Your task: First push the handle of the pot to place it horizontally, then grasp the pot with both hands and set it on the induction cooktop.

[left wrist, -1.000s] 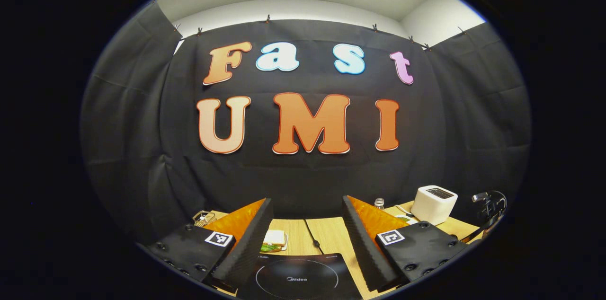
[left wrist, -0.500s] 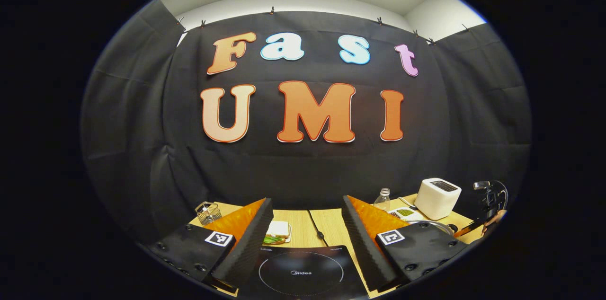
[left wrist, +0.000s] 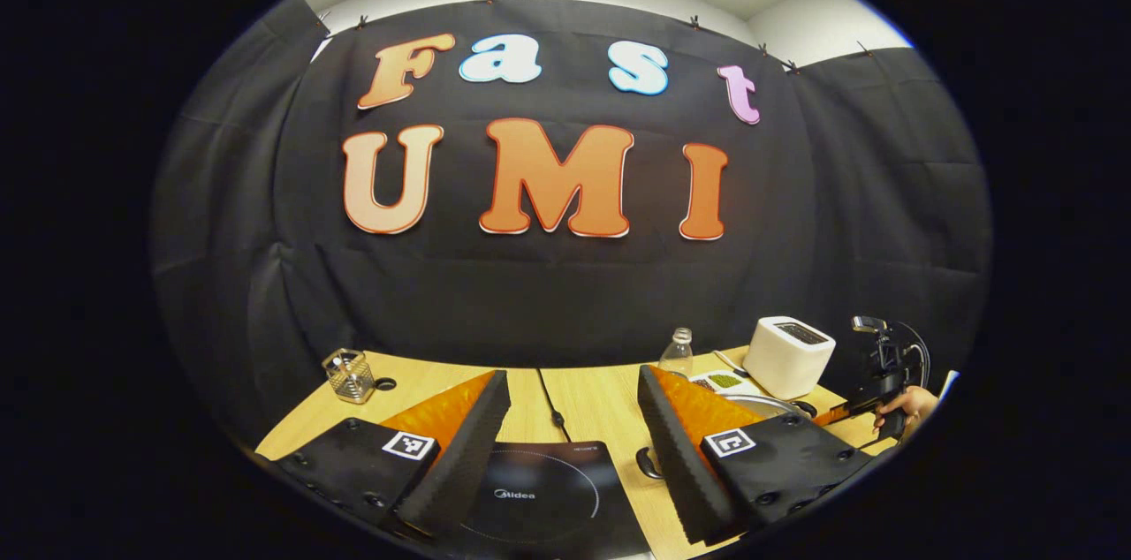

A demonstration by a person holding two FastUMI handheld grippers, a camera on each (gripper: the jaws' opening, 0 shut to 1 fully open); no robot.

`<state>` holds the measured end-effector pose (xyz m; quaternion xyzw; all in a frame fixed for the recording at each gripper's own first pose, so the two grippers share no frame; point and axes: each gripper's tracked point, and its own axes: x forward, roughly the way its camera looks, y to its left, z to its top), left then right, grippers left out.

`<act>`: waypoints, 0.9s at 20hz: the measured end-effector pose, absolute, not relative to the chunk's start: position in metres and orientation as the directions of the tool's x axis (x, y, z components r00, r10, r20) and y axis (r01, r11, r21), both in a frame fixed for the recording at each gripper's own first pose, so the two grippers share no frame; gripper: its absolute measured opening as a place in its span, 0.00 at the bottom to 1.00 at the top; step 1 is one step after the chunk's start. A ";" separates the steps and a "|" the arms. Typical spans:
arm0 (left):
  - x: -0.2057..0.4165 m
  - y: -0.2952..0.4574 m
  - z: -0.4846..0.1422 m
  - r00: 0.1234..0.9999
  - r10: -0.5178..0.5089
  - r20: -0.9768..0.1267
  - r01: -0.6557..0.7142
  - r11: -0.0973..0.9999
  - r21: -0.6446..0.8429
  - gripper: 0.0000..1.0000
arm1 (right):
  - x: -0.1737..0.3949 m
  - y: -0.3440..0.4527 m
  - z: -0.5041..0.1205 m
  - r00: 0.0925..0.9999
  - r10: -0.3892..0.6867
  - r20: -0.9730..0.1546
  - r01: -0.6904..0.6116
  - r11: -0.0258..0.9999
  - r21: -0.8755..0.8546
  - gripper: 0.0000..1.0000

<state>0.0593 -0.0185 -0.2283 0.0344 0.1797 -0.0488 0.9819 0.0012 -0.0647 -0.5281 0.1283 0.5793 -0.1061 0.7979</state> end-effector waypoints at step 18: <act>0.070 -0.122 -0.418 0.631 -0.186 -0.753 0.198 0.977 -0.075 0.96 | 0.039 -0.030 -0.473 0.438 0.105 -0.893 0.144 0.972 0.185 0.66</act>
